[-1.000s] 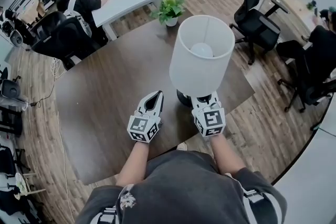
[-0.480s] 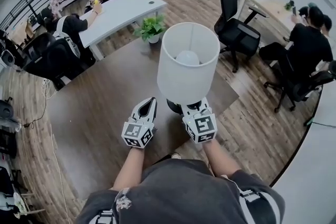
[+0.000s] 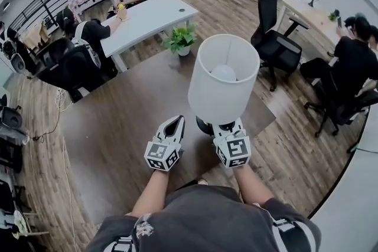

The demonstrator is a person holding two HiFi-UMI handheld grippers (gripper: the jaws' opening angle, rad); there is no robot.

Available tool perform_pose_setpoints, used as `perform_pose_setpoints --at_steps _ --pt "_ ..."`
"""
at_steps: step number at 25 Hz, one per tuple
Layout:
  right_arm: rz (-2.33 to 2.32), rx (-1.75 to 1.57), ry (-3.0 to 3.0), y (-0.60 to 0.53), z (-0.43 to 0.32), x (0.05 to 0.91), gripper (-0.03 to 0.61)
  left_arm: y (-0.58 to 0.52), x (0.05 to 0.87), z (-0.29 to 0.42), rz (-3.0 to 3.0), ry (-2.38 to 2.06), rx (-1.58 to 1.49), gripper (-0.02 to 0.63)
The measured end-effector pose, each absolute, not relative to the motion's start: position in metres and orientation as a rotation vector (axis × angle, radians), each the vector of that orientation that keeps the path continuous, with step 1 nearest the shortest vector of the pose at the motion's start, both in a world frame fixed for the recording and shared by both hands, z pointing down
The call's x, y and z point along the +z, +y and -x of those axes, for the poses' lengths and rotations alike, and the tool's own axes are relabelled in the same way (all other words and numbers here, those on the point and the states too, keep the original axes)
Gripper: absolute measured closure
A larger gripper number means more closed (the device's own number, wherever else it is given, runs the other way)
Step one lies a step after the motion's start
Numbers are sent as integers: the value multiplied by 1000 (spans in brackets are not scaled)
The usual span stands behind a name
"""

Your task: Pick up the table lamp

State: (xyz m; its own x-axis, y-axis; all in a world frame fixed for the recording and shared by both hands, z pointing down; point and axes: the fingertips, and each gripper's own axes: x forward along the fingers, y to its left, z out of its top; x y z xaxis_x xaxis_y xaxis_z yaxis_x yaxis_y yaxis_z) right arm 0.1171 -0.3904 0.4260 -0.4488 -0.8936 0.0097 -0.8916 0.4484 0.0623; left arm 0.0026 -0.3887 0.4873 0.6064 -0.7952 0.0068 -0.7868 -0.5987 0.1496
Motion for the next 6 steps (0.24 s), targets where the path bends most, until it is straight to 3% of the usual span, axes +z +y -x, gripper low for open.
perform_pose_setpoints --at_steps 6 --pt "-1629 -95 -2639 -390 -117 426 488 -385 488 -3 -2673 -1335 -109 606"
